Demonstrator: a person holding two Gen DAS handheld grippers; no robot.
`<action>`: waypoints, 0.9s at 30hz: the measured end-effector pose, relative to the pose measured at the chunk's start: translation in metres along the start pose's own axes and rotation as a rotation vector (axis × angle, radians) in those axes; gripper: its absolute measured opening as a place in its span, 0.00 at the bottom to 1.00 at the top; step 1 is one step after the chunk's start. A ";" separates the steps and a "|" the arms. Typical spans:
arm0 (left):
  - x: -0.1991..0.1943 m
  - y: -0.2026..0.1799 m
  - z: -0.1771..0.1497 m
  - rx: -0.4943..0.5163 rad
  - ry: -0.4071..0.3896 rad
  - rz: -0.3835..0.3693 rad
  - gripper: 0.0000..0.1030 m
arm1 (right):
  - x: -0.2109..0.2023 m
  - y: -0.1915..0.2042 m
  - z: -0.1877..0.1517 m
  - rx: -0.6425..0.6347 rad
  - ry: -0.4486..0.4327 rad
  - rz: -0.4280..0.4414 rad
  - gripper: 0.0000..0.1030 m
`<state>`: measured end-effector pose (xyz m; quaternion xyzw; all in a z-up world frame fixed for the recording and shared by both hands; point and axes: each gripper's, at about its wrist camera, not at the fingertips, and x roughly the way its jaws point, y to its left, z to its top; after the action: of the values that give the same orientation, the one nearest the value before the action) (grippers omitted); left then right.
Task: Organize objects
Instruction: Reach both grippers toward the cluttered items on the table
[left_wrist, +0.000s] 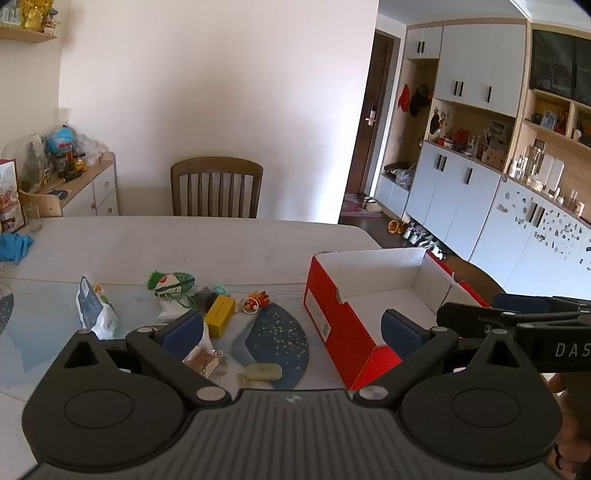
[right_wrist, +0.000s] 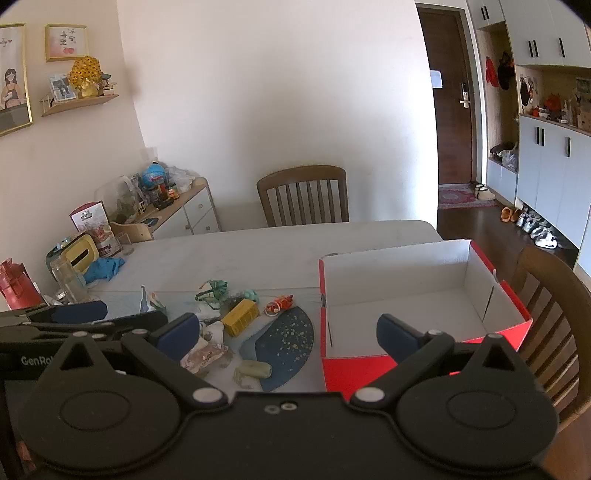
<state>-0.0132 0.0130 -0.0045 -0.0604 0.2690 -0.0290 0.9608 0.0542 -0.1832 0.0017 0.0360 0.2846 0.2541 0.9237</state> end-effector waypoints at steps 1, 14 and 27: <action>0.000 0.000 0.000 0.000 -0.002 0.001 1.00 | 0.000 0.000 0.000 0.001 0.000 0.002 0.99; -0.001 -0.005 0.000 -0.005 -0.006 0.022 1.00 | -0.003 -0.002 0.003 -0.007 -0.012 0.013 0.99; -0.007 -0.010 0.001 -0.019 -0.023 0.054 1.00 | -0.004 -0.007 0.008 -0.019 -0.025 0.043 0.99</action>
<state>-0.0184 0.0036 0.0012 -0.0624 0.2597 0.0002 0.9637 0.0588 -0.1901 0.0090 0.0365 0.2696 0.2762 0.9218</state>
